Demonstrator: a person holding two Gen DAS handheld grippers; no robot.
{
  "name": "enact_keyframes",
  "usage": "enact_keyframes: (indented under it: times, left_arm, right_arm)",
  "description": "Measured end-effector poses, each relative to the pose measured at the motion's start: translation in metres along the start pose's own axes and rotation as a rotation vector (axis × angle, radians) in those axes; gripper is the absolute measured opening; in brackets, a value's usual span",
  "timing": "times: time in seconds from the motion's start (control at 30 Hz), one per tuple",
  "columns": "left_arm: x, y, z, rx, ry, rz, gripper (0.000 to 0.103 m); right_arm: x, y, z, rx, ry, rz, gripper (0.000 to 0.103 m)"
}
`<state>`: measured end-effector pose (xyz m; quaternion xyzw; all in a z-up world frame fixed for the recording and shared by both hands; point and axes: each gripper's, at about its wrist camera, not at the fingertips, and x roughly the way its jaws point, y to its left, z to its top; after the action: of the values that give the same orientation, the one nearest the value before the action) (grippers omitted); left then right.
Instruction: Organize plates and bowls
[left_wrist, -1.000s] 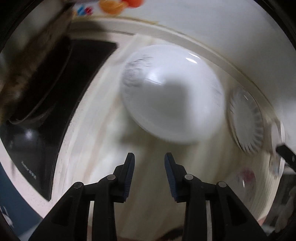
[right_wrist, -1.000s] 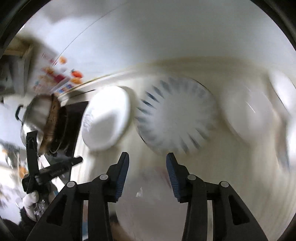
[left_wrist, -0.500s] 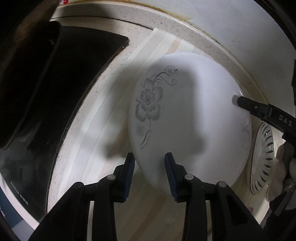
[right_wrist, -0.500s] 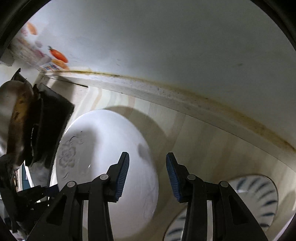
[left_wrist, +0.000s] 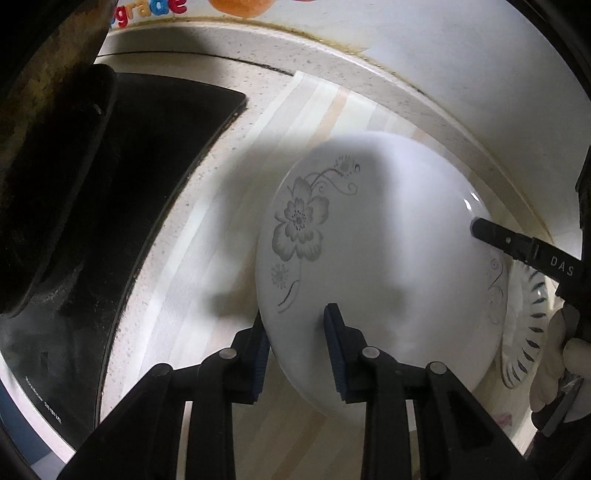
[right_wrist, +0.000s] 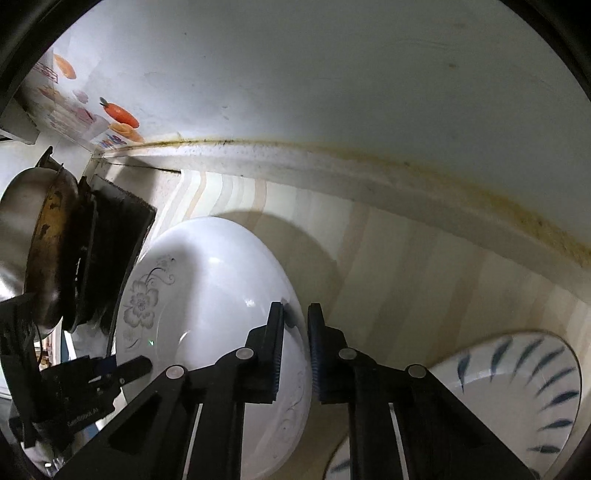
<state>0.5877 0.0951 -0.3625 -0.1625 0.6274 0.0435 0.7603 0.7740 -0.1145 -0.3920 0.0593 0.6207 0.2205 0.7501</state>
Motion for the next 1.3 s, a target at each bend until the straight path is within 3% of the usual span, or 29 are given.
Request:
enact_keyframes:
  times: [0.33,0.53,0.63,0.8,0.97,1.3]
  left_arm:
    - [-0.054,-0.025,-0.021,0.076,-0.018,-0.052,0.026]
    - [-0.077,-0.065,-0.046,0.166,-0.020,-0.088,0.026]
    - [-0.095,-0.079,-0.075,0.222,-0.012,-0.101,0.026]
    - [-0.083,-0.107,-0.101,0.316,0.021,-0.110,0.026]
    - [-0.061,-0.133,-0.129,0.407,0.074,-0.089,0.026]
    - [-0.018,-0.147,-0.149,0.490,0.155,-0.021,0.026]
  right_arm:
    - [-0.073,-0.013,-0.050,0.066,-0.084,0.032,0.015]
    - [-0.132,-0.024,-0.108,0.140,-0.152,0.041,0.015]
    - [-0.157,-0.030,-0.139,0.180,-0.183,0.030,0.015]
    - [-0.188,-0.049,-0.203,0.267,-0.199,0.011,0.015]
    - [-0.192,-0.079,-0.261,0.380,-0.181,0.029,0.015]
    - [-0.165,-0.104,-0.318,0.483,-0.134,0.035,0.015]
